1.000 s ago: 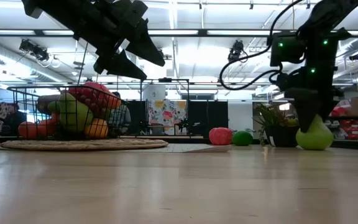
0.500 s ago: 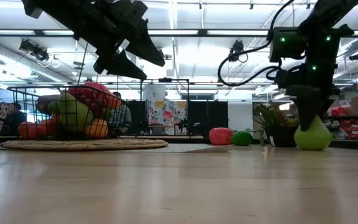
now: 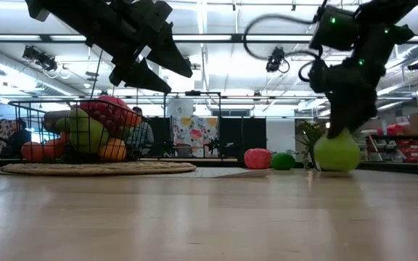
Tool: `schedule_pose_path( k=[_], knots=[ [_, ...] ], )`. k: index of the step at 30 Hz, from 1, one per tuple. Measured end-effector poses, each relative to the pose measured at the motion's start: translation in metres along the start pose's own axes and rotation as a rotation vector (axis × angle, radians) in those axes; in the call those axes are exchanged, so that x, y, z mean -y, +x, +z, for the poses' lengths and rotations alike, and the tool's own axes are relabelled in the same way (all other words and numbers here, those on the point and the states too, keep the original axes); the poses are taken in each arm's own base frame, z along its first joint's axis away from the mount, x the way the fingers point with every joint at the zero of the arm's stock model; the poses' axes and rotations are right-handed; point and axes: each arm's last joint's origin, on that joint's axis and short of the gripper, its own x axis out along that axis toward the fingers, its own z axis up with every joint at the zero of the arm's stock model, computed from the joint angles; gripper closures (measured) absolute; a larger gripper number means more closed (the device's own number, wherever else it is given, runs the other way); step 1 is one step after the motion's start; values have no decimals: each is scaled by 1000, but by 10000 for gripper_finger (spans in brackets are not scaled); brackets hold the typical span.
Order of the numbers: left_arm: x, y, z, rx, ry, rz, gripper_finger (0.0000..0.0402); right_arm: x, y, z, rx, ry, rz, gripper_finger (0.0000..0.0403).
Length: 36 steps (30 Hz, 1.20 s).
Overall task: Build produce basket
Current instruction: Put the green pear into the wire basket
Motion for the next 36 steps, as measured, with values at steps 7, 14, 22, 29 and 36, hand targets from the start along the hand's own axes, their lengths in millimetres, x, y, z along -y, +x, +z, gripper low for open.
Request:
schedule_pose_path(
  k=[7, 14, 22, 29, 36],
  knots=[
    [0, 0, 0, -1, 1, 0, 44, -25, -15, 17, 231, -50, 279, 186],
    [9, -5, 4, 49, 84, -67, 44, -50, -28, 33, 472, -95, 495, 185],
    [21, -13, 4, 102, 247, -127, 44, -68, -16, 37, 521, -127, 557, 185],
    [30, 0, -8, 134, 383, -130, 44, -83, 3, 47, 607, -130, 619, 185],
    [36, 22, -18, 198, 407, -105, 44, -91, 22, 50, 622, -130, 646, 185]
  ],
)
